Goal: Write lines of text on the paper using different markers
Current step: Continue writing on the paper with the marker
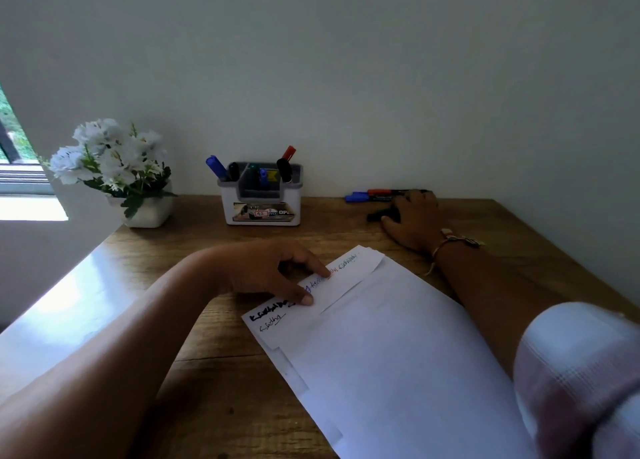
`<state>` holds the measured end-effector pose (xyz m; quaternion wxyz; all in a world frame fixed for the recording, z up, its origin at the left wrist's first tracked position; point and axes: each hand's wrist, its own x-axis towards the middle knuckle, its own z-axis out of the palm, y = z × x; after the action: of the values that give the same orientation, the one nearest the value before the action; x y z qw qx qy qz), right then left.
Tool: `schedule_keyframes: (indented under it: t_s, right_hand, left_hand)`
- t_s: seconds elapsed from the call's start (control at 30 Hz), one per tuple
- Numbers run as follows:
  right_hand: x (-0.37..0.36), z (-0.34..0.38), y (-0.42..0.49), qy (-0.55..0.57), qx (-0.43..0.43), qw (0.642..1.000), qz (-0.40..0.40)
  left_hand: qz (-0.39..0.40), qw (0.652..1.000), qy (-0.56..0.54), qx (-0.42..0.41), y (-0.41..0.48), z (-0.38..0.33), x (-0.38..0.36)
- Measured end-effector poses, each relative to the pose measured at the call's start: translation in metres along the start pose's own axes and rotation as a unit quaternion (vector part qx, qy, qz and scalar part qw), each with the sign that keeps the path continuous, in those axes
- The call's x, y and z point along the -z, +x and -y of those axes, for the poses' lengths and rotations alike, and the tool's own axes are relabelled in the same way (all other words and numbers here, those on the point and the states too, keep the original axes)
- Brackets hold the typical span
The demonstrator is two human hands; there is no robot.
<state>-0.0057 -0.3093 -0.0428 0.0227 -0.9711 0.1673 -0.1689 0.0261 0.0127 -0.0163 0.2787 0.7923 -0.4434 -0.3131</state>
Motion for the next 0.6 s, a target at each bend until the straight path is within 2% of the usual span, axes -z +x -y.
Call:
schedule_keyframes:
  t_s: [0.3, 0.6]
  right_hand:
    - [0.009, 0.007, -0.007, 0.031, 0.068, 0.997, 0.001]
    - [0.013, 0.011, -0.011, -0.005, 0.044, 0.999, 0.0]
  left_hand:
    - [-0.003, 1.0, 0.019, 0.006, -0.001, -0.004, 0.0]
    - [0.001, 1.0, 0.009, 0.008, -0.002, -0.006, -0.001]
